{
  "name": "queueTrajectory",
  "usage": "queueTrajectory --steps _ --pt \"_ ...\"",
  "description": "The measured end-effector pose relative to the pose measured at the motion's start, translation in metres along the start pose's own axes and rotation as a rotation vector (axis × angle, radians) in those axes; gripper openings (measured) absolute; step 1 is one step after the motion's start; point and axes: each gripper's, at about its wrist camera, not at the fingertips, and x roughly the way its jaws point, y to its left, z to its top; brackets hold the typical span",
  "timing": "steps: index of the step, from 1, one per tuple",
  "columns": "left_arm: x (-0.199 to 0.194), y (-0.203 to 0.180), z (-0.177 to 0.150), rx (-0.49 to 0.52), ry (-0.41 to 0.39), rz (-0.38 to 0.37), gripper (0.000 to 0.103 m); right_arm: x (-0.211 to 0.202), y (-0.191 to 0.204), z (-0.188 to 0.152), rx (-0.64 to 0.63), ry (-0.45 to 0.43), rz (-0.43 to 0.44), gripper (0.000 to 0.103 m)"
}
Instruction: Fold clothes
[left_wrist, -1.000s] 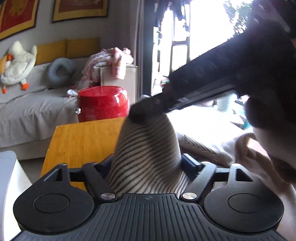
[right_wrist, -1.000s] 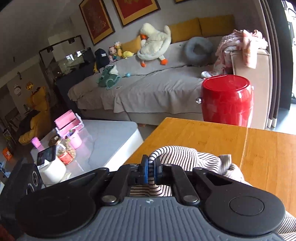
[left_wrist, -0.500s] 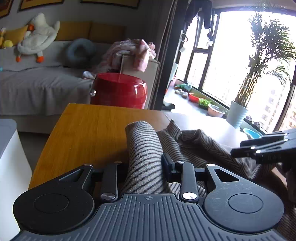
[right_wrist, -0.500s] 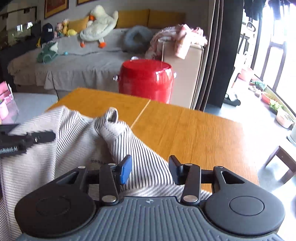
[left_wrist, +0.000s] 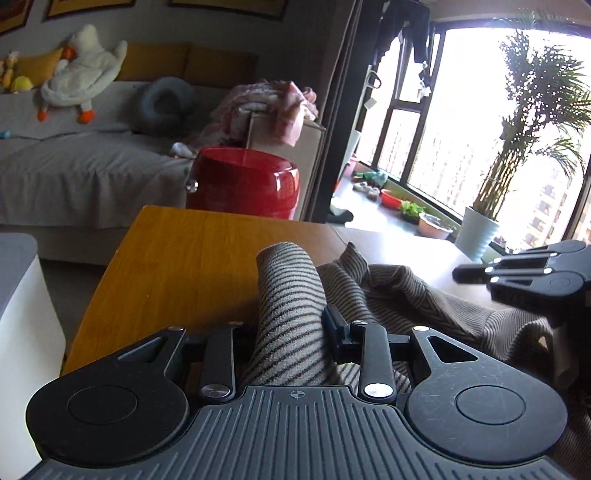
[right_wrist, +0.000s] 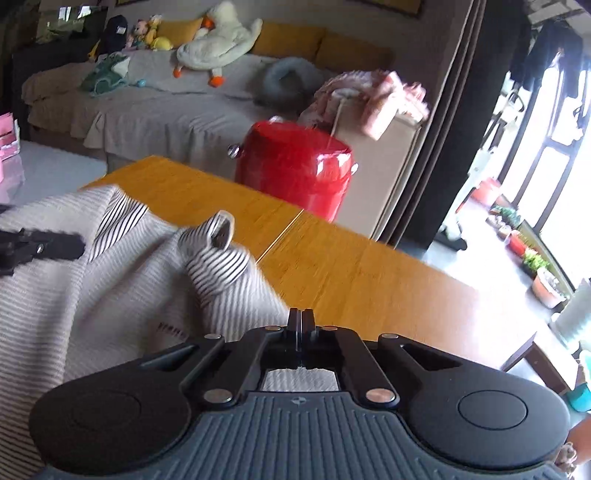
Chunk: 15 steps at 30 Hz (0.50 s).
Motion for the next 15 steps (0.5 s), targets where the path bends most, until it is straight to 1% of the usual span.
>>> queueTrajectory --steps 1,2,3,5,6,7,8,9,11,12,14,15 --pt "0.000 0.002 0.000 -0.009 0.002 0.005 0.034 -0.003 -0.006 0.006 0.017 -0.026 -0.020 0.000" --pt "0.000 0.004 0.001 -0.018 0.004 0.009 0.034 -0.003 -0.014 0.011 0.043 -0.028 -0.026 0.000" --pt "0.000 0.006 0.000 -0.026 0.006 0.013 0.034 -0.002 -0.020 0.014 0.053 -0.029 -0.047 0.000" --pt "0.000 0.008 0.000 -0.035 0.008 0.015 0.034 0.004 -0.025 0.013 0.032 -0.011 -0.084 0.000" --pt "-0.001 0.009 0.000 -0.038 0.008 0.015 0.035 0.006 -0.026 0.010 0.037 0.005 -0.077 0.000" --pt "-0.001 0.009 0.000 -0.037 0.008 0.015 0.035 0.006 -0.026 0.007 0.053 0.019 -0.041 0.001" --pt "0.000 0.009 0.000 -0.035 0.009 0.016 0.035 0.005 -0.026 0.004 0.075 0.029 0.017 0.006" --pt "0.000 0.009 0.000 -0.032 0.009 0.018 0.035 0.002 -0.023 0.002 0.088 0.031 0.066 0.013" --pt "0.001 0.009 0.000 -0.029 0.011 0.020 0.035 -0.004 -0.016 -0.003 0.108 0.032 0.162 0.060" --pt "0.002 0.009 0.000 -0.029 0.012 0.021 0.035 -0.009 -0.009 -0.005 0.091 0.019 0.184 0.065" --pt "0.002 0.010 0.000 -0.032 0.012 0.021 0.035 -0.012 0.003 -0.007 0.035 0.009 0.202 0.066" --pt "0.002 0.010 0.000 -0.032 0.012 0.021 0.035 -0.014 0.009 -0.008 0.009 0.008 0.195 0.066"
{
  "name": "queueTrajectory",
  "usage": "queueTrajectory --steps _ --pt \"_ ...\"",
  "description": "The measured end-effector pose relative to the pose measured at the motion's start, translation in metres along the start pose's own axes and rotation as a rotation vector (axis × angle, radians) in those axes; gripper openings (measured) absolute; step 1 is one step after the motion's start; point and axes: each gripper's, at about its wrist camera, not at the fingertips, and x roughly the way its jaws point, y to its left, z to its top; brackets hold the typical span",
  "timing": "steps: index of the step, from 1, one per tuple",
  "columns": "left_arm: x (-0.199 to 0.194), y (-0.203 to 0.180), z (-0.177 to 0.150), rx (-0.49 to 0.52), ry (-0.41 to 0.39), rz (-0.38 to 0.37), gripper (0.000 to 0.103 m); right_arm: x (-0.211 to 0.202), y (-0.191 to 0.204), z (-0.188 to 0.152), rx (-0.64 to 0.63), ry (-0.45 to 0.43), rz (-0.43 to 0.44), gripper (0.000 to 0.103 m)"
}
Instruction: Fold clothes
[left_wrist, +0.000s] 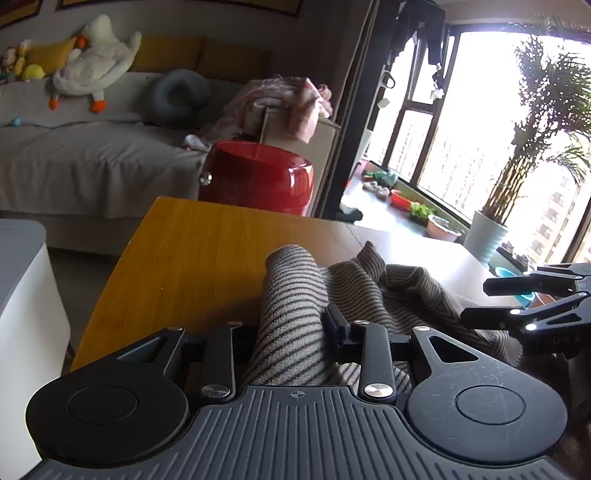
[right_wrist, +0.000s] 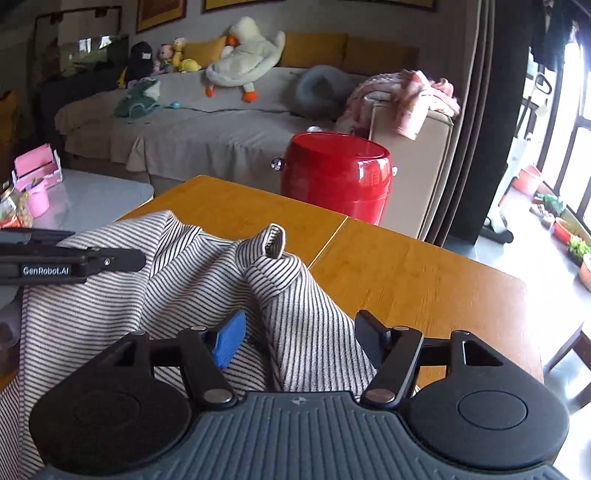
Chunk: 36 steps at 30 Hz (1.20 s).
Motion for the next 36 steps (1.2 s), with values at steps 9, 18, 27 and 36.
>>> queueTrajectory --steps 9,18,27,36 --pt "0.001 0.000 0.000 0.001 0.000 0.002 0.035 0.000 0.002 -0.006 -0.049 0.004 -0.090 0.066" --pt "0.001 0.002 0.001 -0.005 0.001 0.001 0.036 0.036 0.008 0.008 -0.077 -0.006 -0.157 0.008" --pt "0.004 0.005 -0.001 -0.019 0.009 0.016 0.046 0.073 -0.050 0.006 -0.013 0.067 -0.252 0.026" --pt "-0.004 0.007 -0.001 -0.041 -0.020 0.023 0.053 -0.045 -0.072 0.014 0.074 -0.056 -0.222 0.045"
